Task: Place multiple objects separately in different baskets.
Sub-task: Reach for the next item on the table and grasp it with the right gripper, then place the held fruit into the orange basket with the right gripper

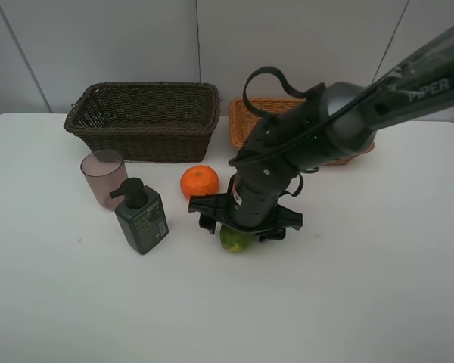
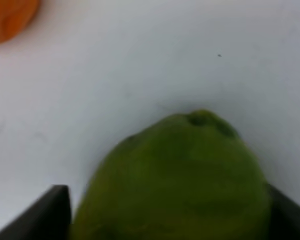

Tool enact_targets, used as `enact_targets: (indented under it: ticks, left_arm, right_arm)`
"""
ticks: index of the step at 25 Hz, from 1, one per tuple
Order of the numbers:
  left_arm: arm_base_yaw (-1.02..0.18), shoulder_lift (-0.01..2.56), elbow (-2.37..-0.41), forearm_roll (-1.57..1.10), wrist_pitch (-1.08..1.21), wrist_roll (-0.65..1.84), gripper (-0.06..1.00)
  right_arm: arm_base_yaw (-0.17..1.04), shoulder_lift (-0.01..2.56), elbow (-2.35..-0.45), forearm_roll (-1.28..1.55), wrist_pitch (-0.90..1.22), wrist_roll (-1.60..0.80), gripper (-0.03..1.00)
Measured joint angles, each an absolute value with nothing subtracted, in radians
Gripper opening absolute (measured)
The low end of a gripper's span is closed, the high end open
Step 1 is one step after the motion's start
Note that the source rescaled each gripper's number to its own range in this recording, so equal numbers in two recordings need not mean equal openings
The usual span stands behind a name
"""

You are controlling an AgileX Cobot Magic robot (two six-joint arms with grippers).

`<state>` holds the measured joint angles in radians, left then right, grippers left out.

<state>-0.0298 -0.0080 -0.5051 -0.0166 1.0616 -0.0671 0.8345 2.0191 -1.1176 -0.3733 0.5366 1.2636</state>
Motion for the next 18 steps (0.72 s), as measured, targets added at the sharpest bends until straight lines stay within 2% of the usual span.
enact_targets:
  ticks: [18]
  left_arm:
    - [-0.03, -0.008, -0.505, -0.017, 1.062, -0.067, 1.0]
  right_arm:
    - [0.834, 2.019, -1.118, -0.37, 0.536, 1.265, 0.54]
